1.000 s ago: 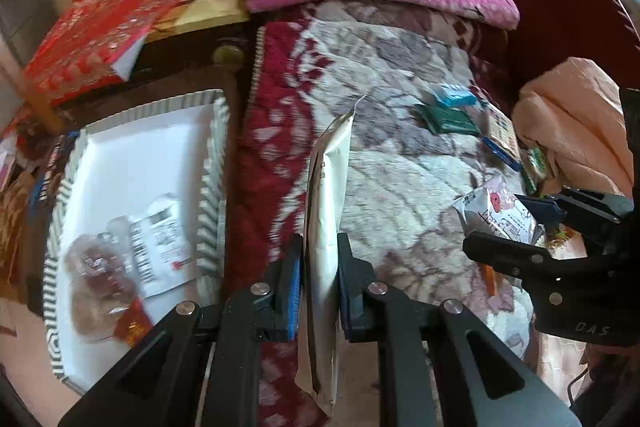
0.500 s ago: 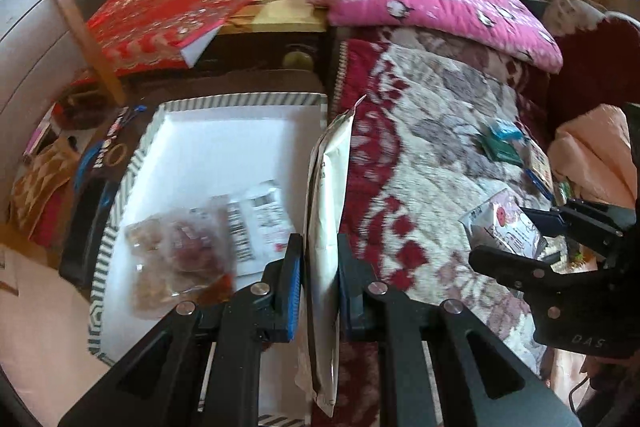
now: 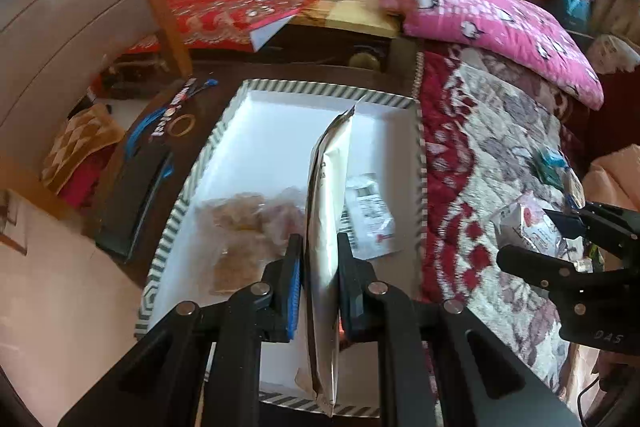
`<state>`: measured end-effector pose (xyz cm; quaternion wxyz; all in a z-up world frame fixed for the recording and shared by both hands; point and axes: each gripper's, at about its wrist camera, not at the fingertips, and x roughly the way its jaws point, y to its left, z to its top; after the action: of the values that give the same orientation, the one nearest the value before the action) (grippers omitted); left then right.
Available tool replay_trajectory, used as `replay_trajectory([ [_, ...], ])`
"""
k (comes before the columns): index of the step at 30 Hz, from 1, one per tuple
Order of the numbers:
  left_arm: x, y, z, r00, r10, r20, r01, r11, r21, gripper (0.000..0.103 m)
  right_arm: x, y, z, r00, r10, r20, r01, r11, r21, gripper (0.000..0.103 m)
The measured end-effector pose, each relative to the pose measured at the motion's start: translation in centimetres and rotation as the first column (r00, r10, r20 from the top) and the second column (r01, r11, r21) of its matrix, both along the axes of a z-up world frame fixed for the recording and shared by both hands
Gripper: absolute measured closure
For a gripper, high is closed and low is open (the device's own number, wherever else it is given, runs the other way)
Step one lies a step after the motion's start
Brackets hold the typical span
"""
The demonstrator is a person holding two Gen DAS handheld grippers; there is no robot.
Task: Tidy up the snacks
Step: 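Carry the long white packet and strawberry packet over the white tray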
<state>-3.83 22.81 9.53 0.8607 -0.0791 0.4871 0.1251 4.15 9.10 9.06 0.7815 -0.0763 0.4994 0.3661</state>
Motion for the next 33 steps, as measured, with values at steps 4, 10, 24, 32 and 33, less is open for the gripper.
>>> replay_trajectory([
  [4,-0.6,1.6,-0.4,0.999,0.033,-0.006,-0.033,0.999,-0.007,0.088,-0.1,1.5,0.1,1.0,0.027,0.006,-0.027,1.0,-0.004,0.047],
  [10,-1.2,2.8,-1.1,0.998,0.059,-0.016,-0.06,0.998,-0.02,0.088,-0.1,3.5,-0.1,0.998,0.059,0.003,-0.059,0.998,-0.014,0.047],
  [24,-1.4,4.4,-2.8,0.996,0.084,-0.037,-0.086,0.995,-0.06,0.088,0.3,7.6,-1.3,0.994,0.11,-0.016,-0.11,0.993,-0.036,0.046],
  [32,-1.2,5.2,-4.0,0.994,0.092,-0.064,-0.097,0.992,-0.079,0.088,0.9,9.6,-2.7,0.99,0.133,-0.04,-0.135,0.989,-0.054,0.046],
  [33,-1.1,5.3,-4.2,0.993,0.092,-0.068,-0.098,0.992,-0.083,0.088,1.1,9.9,-3.0,0.99,0.135,-0.042,-0.138,0.989,-0.057,0.046],
])
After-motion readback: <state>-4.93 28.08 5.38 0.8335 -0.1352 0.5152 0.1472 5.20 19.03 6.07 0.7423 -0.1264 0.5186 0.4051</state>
